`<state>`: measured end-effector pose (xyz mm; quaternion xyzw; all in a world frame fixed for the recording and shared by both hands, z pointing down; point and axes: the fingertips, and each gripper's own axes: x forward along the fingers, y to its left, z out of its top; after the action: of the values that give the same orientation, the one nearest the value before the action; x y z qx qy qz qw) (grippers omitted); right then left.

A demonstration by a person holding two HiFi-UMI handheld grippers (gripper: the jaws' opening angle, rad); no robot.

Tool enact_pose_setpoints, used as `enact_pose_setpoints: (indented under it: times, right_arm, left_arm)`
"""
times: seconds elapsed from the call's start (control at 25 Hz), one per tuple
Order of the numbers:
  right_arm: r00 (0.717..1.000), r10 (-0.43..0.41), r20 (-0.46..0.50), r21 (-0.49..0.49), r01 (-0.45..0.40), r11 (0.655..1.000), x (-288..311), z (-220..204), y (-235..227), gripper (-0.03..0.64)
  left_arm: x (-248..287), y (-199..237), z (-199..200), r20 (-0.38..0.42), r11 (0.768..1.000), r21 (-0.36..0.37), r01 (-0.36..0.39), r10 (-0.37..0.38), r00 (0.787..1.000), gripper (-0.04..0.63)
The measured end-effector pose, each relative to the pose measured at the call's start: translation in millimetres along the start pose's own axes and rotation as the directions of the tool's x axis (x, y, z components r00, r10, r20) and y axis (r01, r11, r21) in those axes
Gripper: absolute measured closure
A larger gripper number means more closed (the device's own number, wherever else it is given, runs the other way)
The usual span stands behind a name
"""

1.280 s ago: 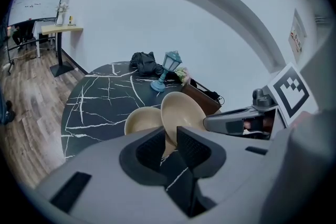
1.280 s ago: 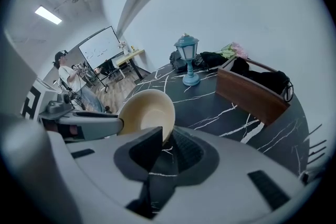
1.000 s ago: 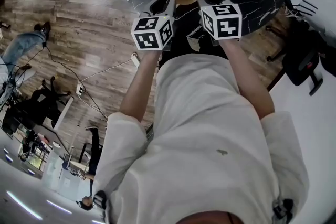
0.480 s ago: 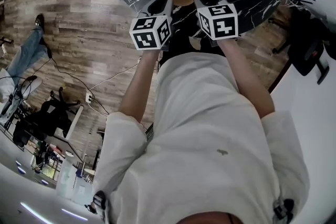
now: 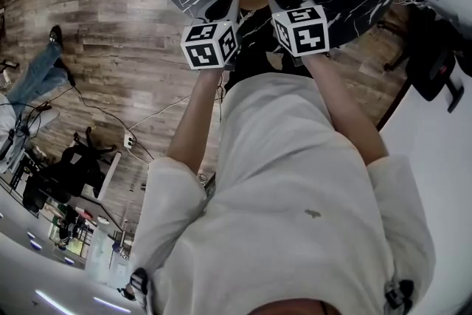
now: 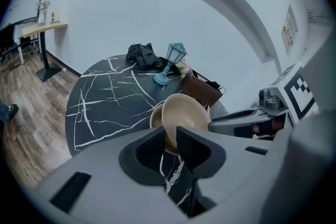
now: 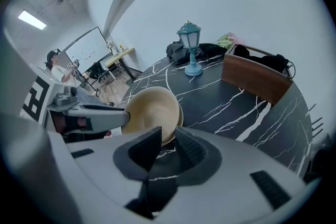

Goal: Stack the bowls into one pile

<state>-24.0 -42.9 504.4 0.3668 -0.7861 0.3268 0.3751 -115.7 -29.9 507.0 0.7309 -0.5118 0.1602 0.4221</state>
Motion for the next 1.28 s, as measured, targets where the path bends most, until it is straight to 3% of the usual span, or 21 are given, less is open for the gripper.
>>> enact_pose_setpoints:
  times: [0.2, 0.76, 1.28]
  right_arm:
    - [1.000, -0.012, -0.008, 0.009, 0.012, 1.000, 5, -1, 1, 0.541]
    - [0.998, -0.053, -0.036, 0.026, 0.054, 0.998, 12, -7, -2, 0.538]
    - [0.997, -0.062, -0.034, 0.027, 0.063, 0.998, 13, -6, 2, 0.535]
  left_arm:
    - [3, 5, -2, -0.014, 1.000, 0.001, 0.000, 0.001, 1.000, 0.528]
    - [12, 7, -9, -0.078, 0.996, 0.090, -0.002, 0.009, 0.997, 0.520]
    - [4, 14, -12, -0.073, 0.994, 0.112, -0.010, 0.018, 0.997, 0.489]
